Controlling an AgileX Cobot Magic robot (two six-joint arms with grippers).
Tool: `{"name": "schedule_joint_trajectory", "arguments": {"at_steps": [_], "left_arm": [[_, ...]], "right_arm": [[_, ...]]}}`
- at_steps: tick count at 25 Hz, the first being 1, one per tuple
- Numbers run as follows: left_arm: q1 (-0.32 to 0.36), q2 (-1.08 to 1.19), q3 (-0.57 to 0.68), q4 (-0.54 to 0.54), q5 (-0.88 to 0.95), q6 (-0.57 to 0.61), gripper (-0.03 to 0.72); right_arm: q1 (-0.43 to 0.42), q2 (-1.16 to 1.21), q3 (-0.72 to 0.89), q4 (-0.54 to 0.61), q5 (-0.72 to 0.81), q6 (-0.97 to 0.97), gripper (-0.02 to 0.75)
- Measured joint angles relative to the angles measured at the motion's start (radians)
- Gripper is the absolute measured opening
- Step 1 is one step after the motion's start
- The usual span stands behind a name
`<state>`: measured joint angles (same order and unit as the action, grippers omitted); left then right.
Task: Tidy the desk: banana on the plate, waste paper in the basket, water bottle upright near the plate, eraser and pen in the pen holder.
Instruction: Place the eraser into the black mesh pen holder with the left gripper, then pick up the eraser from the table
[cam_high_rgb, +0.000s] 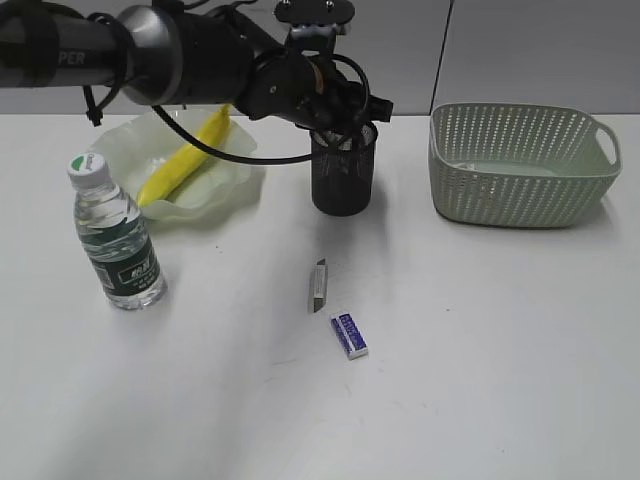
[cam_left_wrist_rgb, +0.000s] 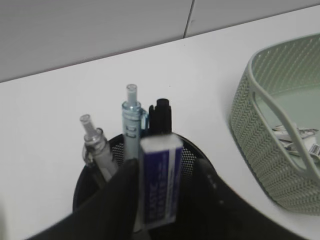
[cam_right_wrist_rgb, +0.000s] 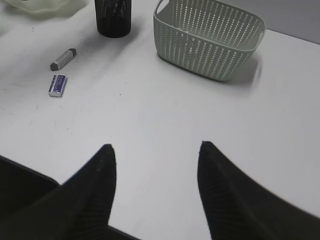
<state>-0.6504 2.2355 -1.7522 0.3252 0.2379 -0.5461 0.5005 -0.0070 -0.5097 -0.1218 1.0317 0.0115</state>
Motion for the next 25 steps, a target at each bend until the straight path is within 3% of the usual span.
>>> {"name": "schedule_joint_trajectory", "arguments": {"at_steps": [4, 11, 18, 23, 25], "left_arm": [[0.001, -0.002, 0.0, -0.007, 0.002, 0.0, 0.33], [0.001, -0.11, 0.0, -0.028, 0.107, 0.0, 0.347], [0.0, -0.354, 0.0, 0.018, 0.538, 0.025, 0.346], [0.0, -0.522, 0.0, -0.013, 0.902, 0.157, 0.345], [0.0, -0.574, 0.001, -0.058, 0.956, 0.214, 0.343]], "right_arm": [[0.0, 0.0, 0.0, 0.0, 0.0, 0.0, 0.423], [0.0, 0.0, 0.0, 0.0, 0.0, 0.0, 0.423], [0.0, 0.0, 0.0, 0.0, 0.0, 0.0, 0.423], [0.0, 0.0, 0.0, 0.0, -0.001, 0.0, 0.423], [0.0, 0.0, 0.0, 0.0, -0.001, 0.0, 0.423]]}}
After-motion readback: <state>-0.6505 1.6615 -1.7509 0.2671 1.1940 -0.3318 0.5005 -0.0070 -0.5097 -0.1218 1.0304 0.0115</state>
